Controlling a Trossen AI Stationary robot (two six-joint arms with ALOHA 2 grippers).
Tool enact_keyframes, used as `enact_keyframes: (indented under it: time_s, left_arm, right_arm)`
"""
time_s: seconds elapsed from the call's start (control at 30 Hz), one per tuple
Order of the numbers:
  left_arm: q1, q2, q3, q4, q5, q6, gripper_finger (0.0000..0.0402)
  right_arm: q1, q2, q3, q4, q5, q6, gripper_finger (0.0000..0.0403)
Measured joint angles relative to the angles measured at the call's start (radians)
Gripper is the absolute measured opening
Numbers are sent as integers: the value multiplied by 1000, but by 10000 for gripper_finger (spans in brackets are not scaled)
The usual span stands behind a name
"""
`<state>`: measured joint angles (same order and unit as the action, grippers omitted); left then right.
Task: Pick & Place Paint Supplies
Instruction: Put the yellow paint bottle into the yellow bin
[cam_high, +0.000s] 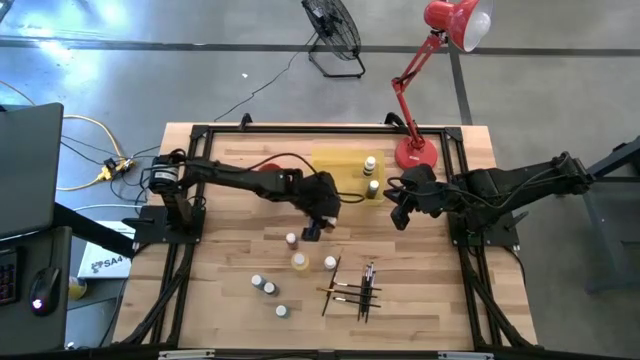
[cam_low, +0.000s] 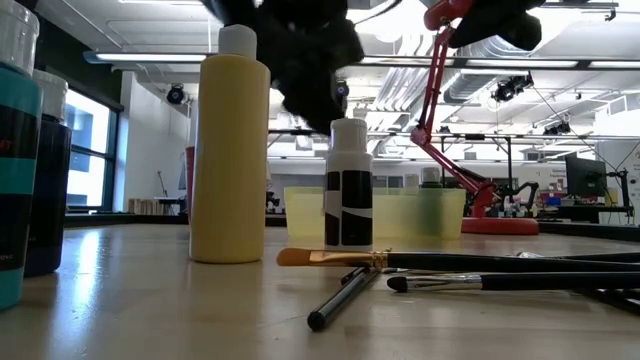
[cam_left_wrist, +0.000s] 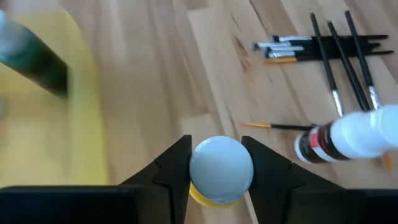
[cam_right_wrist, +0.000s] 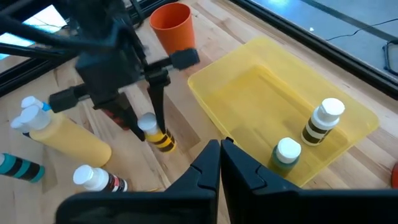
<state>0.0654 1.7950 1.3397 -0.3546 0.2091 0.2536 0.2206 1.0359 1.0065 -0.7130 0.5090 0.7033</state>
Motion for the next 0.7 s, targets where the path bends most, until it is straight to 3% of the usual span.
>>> enact_keyframes:
  time_s: [0.33, 0.47, 0.6, 0.7]
  left_arm:
    - [26, 0, 342, -264, -163, 135, 120]
    - [112, -3, 419, -281, -154, 96, 120]
    - [231, -2, 427, -292, -60, 38, 119]
    - [308, -1, 427, -327, -45, 30, 119]
  right_arm:
    - [0, 0, -8, -3, -5, 9, 5]
    - [0, 0, -8, -3, -44, 11, 5]
    - [0, 0, -8, -2, -73, 10, 5]
    - [0, 0, -8, -3, -74, 10, 5]
